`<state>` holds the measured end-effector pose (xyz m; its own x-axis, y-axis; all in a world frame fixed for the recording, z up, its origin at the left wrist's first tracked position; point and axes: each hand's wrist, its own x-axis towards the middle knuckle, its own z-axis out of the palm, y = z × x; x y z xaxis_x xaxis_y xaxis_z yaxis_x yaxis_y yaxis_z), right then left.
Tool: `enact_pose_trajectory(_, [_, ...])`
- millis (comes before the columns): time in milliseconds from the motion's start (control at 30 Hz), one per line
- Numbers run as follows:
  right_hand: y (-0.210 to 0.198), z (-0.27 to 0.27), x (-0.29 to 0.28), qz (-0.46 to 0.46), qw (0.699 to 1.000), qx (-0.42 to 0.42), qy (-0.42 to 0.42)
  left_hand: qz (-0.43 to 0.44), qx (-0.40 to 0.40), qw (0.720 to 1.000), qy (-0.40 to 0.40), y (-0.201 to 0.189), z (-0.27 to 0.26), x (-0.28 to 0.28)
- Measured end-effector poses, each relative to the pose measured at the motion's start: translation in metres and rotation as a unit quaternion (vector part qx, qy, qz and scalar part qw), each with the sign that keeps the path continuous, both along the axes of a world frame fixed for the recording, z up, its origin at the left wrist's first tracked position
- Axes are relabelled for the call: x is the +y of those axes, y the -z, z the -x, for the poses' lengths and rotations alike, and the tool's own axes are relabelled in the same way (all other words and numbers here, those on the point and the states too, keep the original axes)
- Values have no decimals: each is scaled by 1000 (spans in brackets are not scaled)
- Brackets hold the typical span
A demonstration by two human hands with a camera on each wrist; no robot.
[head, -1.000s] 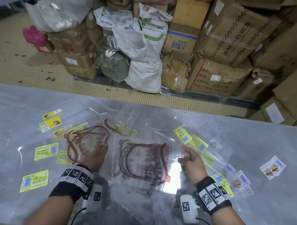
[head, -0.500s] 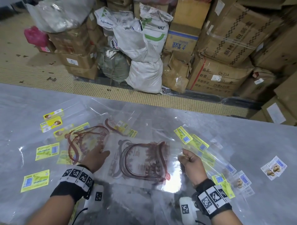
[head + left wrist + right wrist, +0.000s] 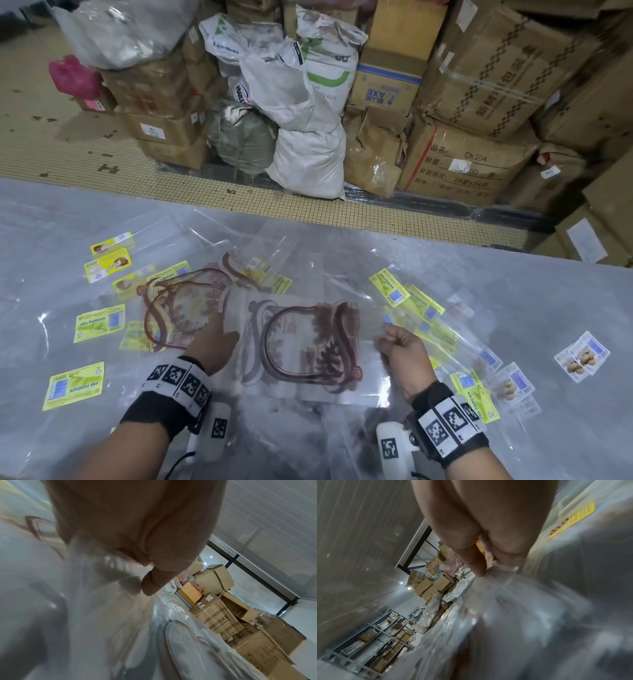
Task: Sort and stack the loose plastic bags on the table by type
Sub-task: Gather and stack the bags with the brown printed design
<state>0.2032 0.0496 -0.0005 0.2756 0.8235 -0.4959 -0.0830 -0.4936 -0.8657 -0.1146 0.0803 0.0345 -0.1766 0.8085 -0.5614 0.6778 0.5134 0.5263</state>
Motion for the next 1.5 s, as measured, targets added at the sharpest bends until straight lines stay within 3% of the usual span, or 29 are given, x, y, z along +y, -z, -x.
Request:
enact_pose_trajectory(567, [-12, 5, -4, -25, 999, -36, -26, -33, -66, 994, -86, 2, -2, -11])
enact_pose_trajectory(933, [-22, 10, -4, -25, 998, -30, -51, -66, -78, 993, -66, 8, -1, -12])
enact_pose_trajectory(1300, [-12, 1, -3, 31, 999, -16, 1, -48, -220, 967, -121, 24, 19, -9])
enact_pose_trajectory(1500, [-15, -4, -11, 51, 998, -38, 7, -77, -144, 985, -53, 17, 5, -14])
